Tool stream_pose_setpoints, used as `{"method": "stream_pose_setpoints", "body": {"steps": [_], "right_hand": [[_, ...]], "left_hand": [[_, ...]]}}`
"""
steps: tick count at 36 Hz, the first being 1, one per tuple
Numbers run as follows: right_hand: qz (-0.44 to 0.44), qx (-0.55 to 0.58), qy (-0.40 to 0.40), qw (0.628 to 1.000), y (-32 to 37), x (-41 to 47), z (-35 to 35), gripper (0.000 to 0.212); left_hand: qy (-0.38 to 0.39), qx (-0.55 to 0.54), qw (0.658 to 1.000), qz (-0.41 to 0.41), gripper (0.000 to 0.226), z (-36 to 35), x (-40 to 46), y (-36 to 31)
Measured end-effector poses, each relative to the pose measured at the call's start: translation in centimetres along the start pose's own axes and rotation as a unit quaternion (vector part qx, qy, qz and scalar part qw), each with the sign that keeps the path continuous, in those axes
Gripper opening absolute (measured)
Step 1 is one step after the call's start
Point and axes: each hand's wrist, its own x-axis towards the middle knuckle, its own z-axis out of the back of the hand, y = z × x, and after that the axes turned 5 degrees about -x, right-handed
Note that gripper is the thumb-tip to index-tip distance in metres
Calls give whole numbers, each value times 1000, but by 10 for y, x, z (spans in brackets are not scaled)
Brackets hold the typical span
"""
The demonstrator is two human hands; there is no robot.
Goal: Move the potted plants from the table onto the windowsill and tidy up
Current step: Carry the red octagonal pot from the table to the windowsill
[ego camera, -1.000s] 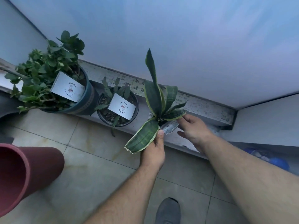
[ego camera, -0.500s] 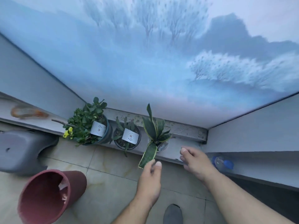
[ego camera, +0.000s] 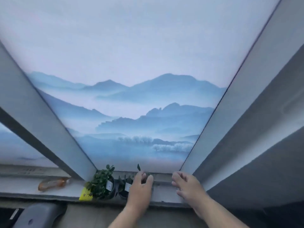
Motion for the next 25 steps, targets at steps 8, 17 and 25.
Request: {"method": "stream_pose_setpoints", "body": {"steps": [8,17,25], "right_hand": [[71,143,-138,977,25,-82,36,23],[64,284,-305,907,-1,-157,19,29],[51,367,-447,814,-63,-281,8,15]], "left_hand": [[117,112,978,-131,60,-6,-24,-70],[278,76,942,-170,34,-33,-74,-95],[443,116,868,-192,32,-97,-175,-53]]}}
